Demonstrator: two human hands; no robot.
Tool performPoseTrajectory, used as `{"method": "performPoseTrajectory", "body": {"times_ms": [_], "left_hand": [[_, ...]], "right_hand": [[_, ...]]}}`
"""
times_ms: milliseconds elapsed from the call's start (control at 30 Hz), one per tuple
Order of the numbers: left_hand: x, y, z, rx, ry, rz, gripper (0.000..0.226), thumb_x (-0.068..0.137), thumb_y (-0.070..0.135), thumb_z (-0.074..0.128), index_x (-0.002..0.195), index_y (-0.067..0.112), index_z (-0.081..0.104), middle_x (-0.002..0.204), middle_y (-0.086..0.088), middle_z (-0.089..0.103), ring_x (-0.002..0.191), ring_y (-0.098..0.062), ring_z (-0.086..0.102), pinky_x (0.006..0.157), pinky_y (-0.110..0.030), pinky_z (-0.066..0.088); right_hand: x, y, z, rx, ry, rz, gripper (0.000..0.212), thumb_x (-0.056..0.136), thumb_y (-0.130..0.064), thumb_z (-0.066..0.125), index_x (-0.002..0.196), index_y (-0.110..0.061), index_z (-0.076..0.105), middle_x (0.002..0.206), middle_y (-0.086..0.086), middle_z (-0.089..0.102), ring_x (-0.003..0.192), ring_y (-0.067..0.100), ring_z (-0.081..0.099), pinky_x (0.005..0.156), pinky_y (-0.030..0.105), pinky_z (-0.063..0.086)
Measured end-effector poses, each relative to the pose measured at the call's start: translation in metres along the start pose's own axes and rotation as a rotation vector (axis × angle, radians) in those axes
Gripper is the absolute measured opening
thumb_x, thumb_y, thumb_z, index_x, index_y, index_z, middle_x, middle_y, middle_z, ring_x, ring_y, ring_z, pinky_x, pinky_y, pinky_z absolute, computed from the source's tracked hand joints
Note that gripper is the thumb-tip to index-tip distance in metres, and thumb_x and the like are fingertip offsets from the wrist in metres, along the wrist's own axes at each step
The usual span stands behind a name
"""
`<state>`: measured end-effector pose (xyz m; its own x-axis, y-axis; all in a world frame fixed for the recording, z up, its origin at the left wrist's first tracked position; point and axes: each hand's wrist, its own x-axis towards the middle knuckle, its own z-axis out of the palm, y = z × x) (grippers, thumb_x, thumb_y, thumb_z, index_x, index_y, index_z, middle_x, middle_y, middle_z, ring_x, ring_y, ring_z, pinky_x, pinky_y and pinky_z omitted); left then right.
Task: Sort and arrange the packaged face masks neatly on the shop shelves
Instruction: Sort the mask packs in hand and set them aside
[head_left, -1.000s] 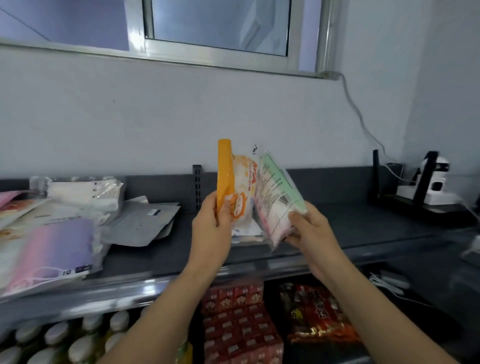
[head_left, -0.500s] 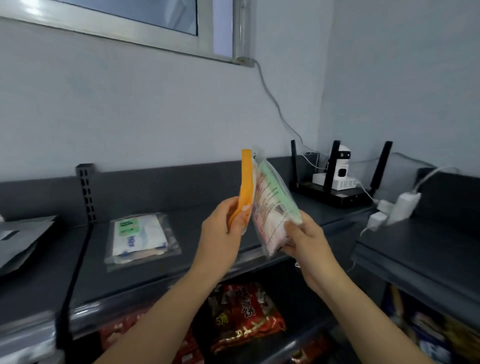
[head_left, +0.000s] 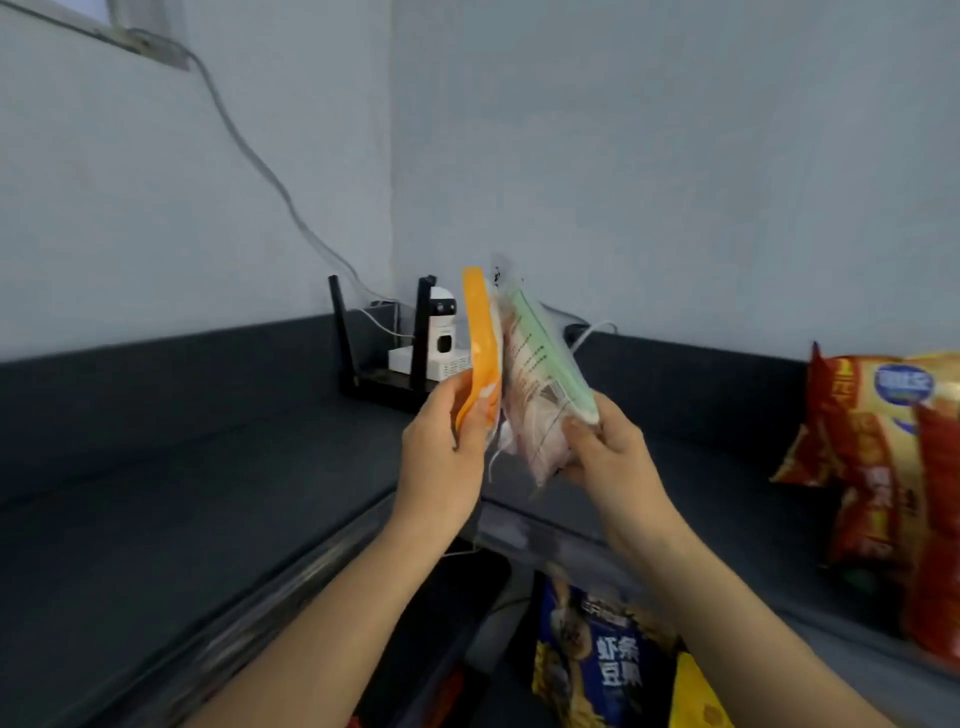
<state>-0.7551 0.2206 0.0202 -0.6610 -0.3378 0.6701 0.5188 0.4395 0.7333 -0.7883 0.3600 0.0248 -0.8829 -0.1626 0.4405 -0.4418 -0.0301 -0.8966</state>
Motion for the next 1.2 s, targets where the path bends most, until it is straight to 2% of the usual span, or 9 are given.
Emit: {"method": "performPoseTrajectory", "body": {"times_ms": [133, 233, 367, 500, 633, 733, 900, 1067, 1200], "left_hand": [[0.001, -0.01, 0.052, -0.163, -0.045, -0.089, 0.054, 0.097, 0.021, 0.047, 0.142, 0.033, 0.021, 0.118, 0.01, 0.055, 0.099, 0.004, 0.057, 0.076, -0.006, 0.046], [0.0, -0.017, 0.085, -0.178, -0.014, -0.162, 0.079, 0.093, 0.004, 0.05, 0.148, 0.031, 0.0, 0.147, -0.002, 0.031, 0.125, -0.014, 0.045, 0.1, -0.027, 0.043], [-0.008, -0.024, 0.119, 0.037, -0.168, -0.331, 0.087, 0.086, 0.002, 0.061, 0.15, 0.023, 0.006, 0.154, -0.009, -0.001, 0.134, -0.023, 0.031, 0.102, -0.021, 0.03], [-0.015, -0.03, 0.13, 0.569, -0.364, -0.402, 0.081, 0.086, 0.031, 0.064, 0.148, 0.021, 0.013, 0.152, -0.018, -0.025, 0.141, -0.039, 0.003, 0.112, -0.04, 0.023], [-0.007, -0.03, 0.126, 0.819, -0.415, -0.103, 0.052, 0.096, 0.023, 0.044, 0.145, 0.023, 0.028, 0.158, -0.012, 0.002, 0.145, -0.031, -0.001, 0.116, -0.045, 0.008], [0.013, -0.034, 0.122, 0.778, -0.708, 0.116, 0.054, 0.096, 0.013, 0.043, 0.145, 0.03, 0.029, 0.158, 0.002, 0.009, 0.145, -0.02, 0.002, 0.118, -0.046, 0.006], [0.032, -0.041, 0.131, 0.888, -1.163, -0.053, 0.06, 0.088, 0.057, 0.049, 0.143, 0.041, 0.029, 0.158, 0.004, 0.009, 0.144, -0.021, 0.013, 0.116, -0.04, 0.014], [0.032, -0.044, 0.167, 1.078, -1.082, -0.125, 0.06, 0.092, 0.066, 0.025, 0.146, 0.042, 0.017, 0.159, 0.004, 0.005, 0.145, -0.028, 0.007, 0.11, -0.05, 0.017], [0.03, -0.056, 0.194, 1.121, -0.95, -0.151, 0.061, 0.089, 0.07, 0.016, 0.144, 0.045, 0.017, 0.157, 0.005, 0.01, 0.143, -0.029, 0.006, 0.105, -0.058, 0.019]], "right_hand": [[0.002, 0.01, -0.045, -0.097, 0.124, 0.03, 0.034, 0.098, -0.007, 0.038, 0.094, -0.036, 0.057, 0.094, 0.004, 0.067, 0.096, 0.03, 0.064, 0.085, 0.052, 0.053], [0.002, 0.017, -0.077, -0.132, 0.215, 0.061, 0.032, 0.099, -0.01, 0.04, 0.094, -0.038, 0.054, 0.098, -0.005, 0.066, 0.095, 0.019, 0.064, 0.088, 0.047, 0.053], [0.001, 0.023, -0.116, -0.167, 0.291, 0.089, 0.025, 0.099, -0.014, 0.042, 0.1, -0.036, 0.053, 0.101, -0.011, 0.062, 0.1, 0.012, 0.06, 0.093, 0.044, 0.05], [0.004, 0.023, -0.149, -0.188, 0.344, 0.16, 0.03, 0.099, -0.016, 0.041, 0.127, -0.021, 0.05, 0.11, -0.004, 0.061, 0.104, 0.015, 0.058, 0.095, 0.044, 0.049], [0.01, 0.026, -0.17, -0.212, 0.36, 0.163, 0.032, 0.098, -0.014, 0.042, 0.128, -0.02, 0.05, 0.117, 0.002, 0.061, 0.108, 0.019, 0.058, 0.096, 0.047, 0.048], [0.013, 0.027, -0.175, -0.211, 0.339, 0.153, 0.032, 0.098, -0.013, 0.041, 0.128, -0.022, 0.051, 0.117, 0.001, 0.061, 0.11, 0.019, 0.057, 0.097, 0.047, 0.047], [0.014, 0.03, -0.181, -0.192, 0.337, 0.086, 0.033, 0.099, -0.012, 0.041, 0.128, -0.026, 0.05, 0.113, -0.008, 0.061, 0.111, 0.017, 0.056, 0.098, 0.047, 0.046], [0.01, 0.031, -0.186, -0.227, 0.347, 0.068, 0.031, 0.099, -0.011, 0.041, 0.11, -0.037, 0.051, 0.107, -0.012, 0.062, 0.108, 0.014, 0.058, 0.098, 0.045, 0.047], [0.003, 0.03, -0.196, -0.371, 0.354, 0.052, 0.031, 0.098, -0.012, 0.043, 0.125, -0.024, 0.052, 0.112, -0.008, 0.061, 0.107, 0.011, 0.056, 0.094, 0.035, 0.047]]}}
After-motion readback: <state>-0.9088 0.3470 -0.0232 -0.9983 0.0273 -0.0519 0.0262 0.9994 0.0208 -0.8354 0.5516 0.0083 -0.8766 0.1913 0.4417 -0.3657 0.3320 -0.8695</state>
